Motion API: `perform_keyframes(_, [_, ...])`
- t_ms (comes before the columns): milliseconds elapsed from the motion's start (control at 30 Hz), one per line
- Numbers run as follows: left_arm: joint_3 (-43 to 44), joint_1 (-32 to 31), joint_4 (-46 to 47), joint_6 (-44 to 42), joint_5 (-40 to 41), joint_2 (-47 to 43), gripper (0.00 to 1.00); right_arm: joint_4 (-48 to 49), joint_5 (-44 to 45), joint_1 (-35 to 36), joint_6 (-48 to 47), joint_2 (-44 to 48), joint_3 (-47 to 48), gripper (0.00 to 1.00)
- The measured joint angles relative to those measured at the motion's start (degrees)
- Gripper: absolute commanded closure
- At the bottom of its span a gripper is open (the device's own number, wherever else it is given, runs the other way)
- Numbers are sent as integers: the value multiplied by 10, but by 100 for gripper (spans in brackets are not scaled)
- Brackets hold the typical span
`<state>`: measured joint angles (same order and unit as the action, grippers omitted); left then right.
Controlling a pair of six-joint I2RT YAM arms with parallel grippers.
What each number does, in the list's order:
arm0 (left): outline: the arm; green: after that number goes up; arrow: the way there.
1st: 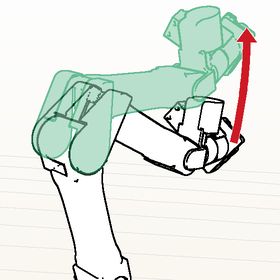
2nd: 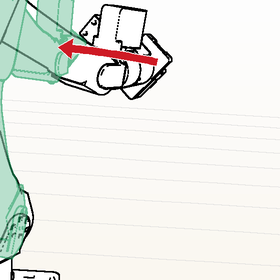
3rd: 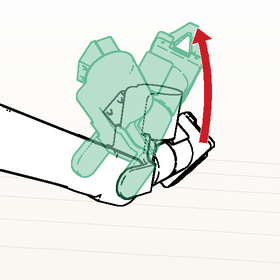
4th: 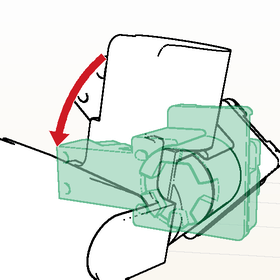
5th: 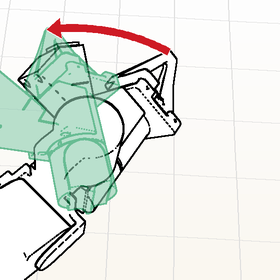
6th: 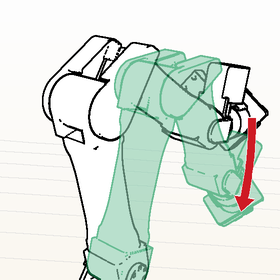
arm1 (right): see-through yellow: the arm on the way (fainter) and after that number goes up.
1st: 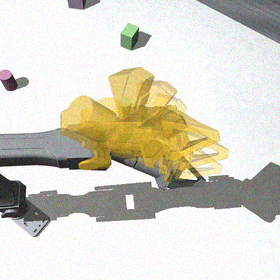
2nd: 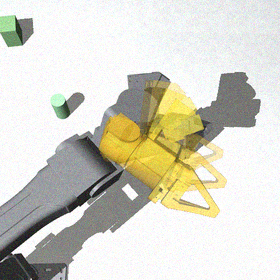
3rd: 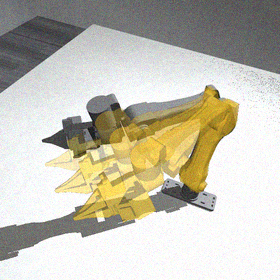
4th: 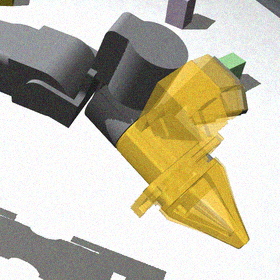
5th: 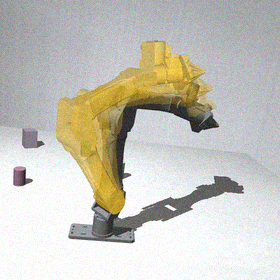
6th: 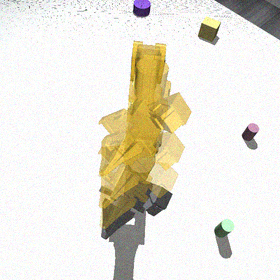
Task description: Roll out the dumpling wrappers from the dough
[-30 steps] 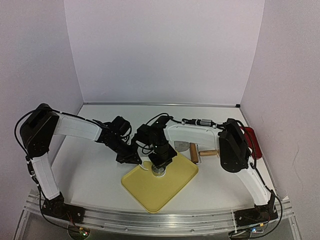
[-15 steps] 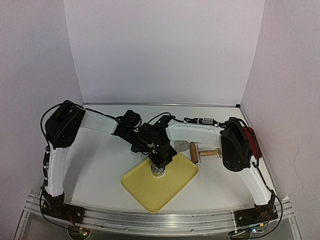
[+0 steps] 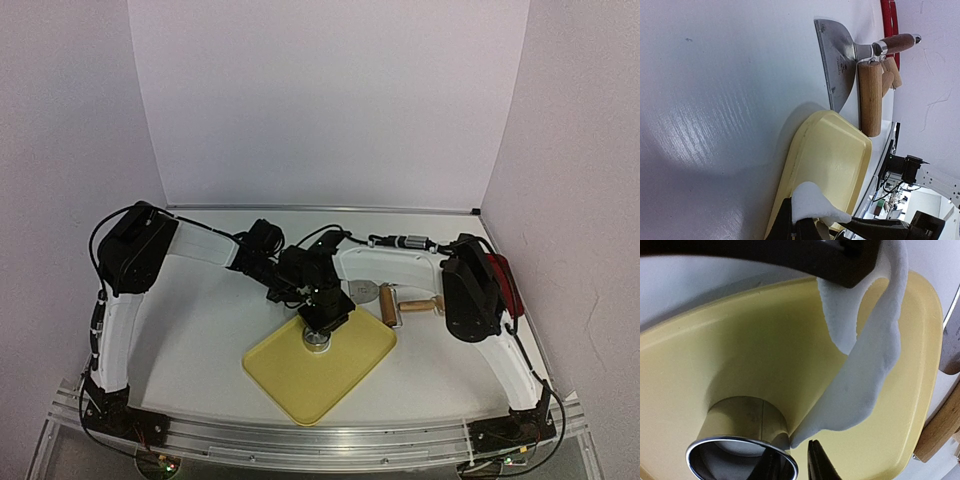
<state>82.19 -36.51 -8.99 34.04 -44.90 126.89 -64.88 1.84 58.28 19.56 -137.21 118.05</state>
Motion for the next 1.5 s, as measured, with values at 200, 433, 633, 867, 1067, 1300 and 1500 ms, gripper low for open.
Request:
perform_keyframes(200, [-10,-3,0,-19,3,-6,100,0,8,2,-2,5,-3,52])
perform_keyframes(433, [-33,-17,-1,-28,-6,-48,100,11,8,9,-1,66,-57,35])
perform_keyframes(633, [-32,-27,1,-31,-19,-78,100,14,-17,6,-8,135,-100,30])
perform_keyframes(867, [-32,-42,-30,-58,-16,-79,100,89,-47,-39,-2,220,-158,26])
perform_keyframes(1067, [-51,-74,-33,-70,-14,-88,100,131,-60,-105,9,287,-211,25])
perform_keyframes(1300, [-101,-94,-30,-54,5,-148,100,147,-60,-130,20,296,-249,25])
perform_keyframes(1500, [-140,-117,-32,-43,39,-216,100,152,-70,-130,19,296,-251,25])
